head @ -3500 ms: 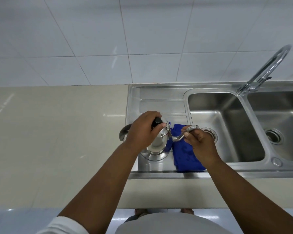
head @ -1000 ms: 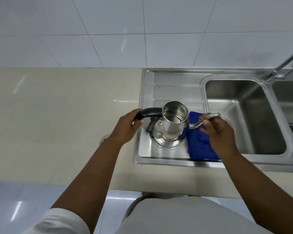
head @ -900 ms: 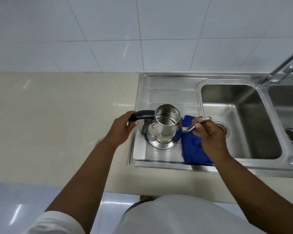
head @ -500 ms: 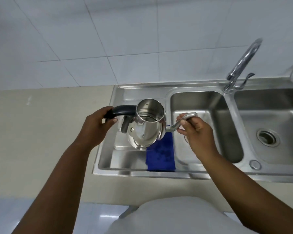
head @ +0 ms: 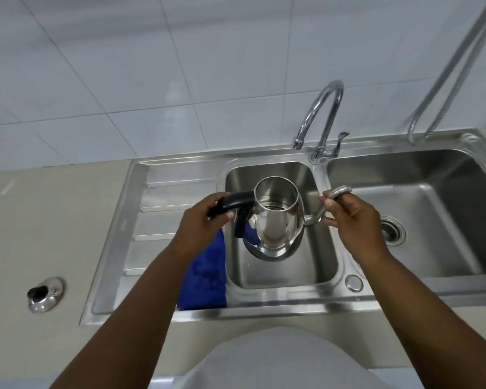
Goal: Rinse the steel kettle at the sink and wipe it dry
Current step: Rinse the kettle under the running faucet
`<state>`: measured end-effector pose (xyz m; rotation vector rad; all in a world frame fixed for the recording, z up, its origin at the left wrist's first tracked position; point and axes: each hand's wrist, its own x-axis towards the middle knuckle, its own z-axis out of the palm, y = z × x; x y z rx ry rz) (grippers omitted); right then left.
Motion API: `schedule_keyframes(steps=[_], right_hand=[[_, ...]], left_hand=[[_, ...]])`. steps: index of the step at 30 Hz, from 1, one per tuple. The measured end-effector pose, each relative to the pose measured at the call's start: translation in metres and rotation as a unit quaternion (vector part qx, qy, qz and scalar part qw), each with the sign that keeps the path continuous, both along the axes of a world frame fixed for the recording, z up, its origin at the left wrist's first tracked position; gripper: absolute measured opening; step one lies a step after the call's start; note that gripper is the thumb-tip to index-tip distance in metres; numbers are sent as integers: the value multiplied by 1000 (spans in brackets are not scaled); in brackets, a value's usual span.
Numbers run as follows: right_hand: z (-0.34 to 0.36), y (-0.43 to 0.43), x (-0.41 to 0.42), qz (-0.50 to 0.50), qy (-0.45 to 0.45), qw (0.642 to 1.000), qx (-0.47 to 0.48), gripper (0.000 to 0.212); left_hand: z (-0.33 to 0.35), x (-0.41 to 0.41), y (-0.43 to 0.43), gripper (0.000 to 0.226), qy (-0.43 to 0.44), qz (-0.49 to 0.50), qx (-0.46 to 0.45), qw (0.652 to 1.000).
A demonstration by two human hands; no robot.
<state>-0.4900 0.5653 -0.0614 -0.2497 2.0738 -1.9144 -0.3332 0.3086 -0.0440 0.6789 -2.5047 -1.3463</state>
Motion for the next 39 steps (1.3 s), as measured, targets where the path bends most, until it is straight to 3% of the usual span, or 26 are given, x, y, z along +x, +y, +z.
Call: schedule_keyframes(steps=[8,11,14,17,21,24,26,39], right_hand=[[-18,-1,-54,25,-23,999,23,22],[-23,-2,-76,57,-42,997,24,10],[-15,4,-107,78,-64,995,11,72],[-3,1,-148,31,-66,997,15,94],[15,-18,-194,-26,-34,994,103,75],[27,-31,-206,30,35,965,259,76],[30,-39,-209,66,40,947,311,67],[8,-30,-186,77,94,944,306,53]], left_hand=[[-18,-56,-7,29,-40,13,29,999],[-25,-68,-11,28,-37,-2,25,999],[-30,-80,-16,29,-38,-8,8,999],[-32,-90,-20,30,-33,-8,-14,999],[-34,-100,-21,30,-34,7,3,999],[-35,-106,-21,29,-27,21,25,999],[-34,-109,-22,28,-23,28,30,999],[-34,-117,-22,34,-10,41,33,999]])
